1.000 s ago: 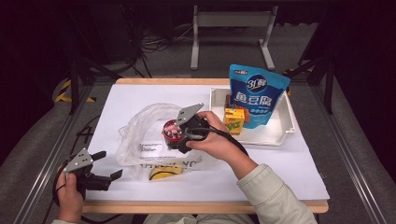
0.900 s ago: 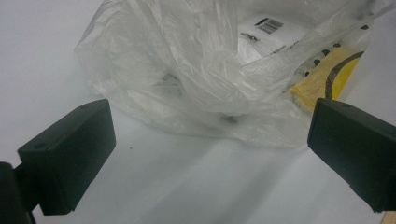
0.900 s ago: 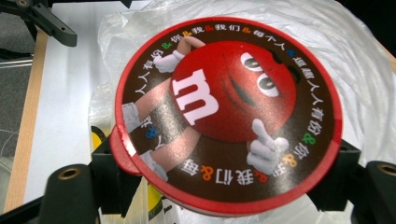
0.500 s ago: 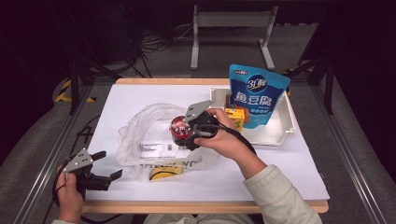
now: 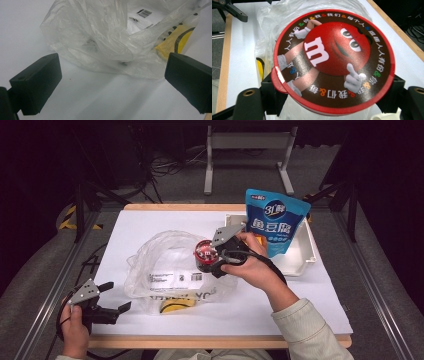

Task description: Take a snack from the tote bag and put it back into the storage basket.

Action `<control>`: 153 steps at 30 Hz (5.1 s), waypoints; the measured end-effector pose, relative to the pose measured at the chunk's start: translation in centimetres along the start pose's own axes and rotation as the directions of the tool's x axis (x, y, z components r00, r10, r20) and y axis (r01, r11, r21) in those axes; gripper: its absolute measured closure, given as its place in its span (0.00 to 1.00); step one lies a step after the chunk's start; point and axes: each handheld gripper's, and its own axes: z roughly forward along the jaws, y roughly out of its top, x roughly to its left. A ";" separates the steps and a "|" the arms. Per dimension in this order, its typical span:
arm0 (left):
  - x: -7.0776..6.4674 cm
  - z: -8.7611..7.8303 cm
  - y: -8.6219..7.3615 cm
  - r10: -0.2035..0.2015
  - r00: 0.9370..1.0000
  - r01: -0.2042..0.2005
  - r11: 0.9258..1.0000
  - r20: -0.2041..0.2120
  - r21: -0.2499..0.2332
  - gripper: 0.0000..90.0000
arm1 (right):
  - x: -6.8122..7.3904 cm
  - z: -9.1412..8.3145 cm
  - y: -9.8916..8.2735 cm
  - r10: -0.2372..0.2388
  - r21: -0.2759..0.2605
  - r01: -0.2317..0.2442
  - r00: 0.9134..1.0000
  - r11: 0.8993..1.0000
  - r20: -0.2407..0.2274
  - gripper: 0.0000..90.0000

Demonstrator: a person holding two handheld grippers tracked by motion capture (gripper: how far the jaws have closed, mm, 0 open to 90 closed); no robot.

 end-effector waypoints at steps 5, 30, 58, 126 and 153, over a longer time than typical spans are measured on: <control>0.0 0.0 0.0 0.000 1.000 0.000 1.000 0.000 0.000 0.02 | -0.3 -0.9 -0.4 0.006 0.001 -0.006 1.000 1.000 0.015 0.28; 0.0 0.1 0.0 0.000 1.000 0.000 1.000 0.000 0.003 0.02 | -2.8 -5.1 -3.4 0.070 0.010 -0.072 0.993 0.997 0.096 0.28; 0.0 0.2 0.0 -0.003 1.000 0.003 1.000 -0.001 0.006 0.02 | -5.6 -9.8 -6.6 0.124 0.039 -0.135 0.972 0.990 0.202 0.28; -0.1 0.2 0.0 -0.002 1.000 0.002 1.000 -0.002 0.010 0.02 | -9.8 -8.1 -17.0 0.229 0.127 -0.262 0.946 0.957 0.229 0.28; 0.0 0.2 0.0 -0.002 1.000 0.002 1.000 -0.003 0.009 0.02 | -10.7 -6.2 -18.9 0.276 0.199 -0.321 0.935 0.926 0.225 0.28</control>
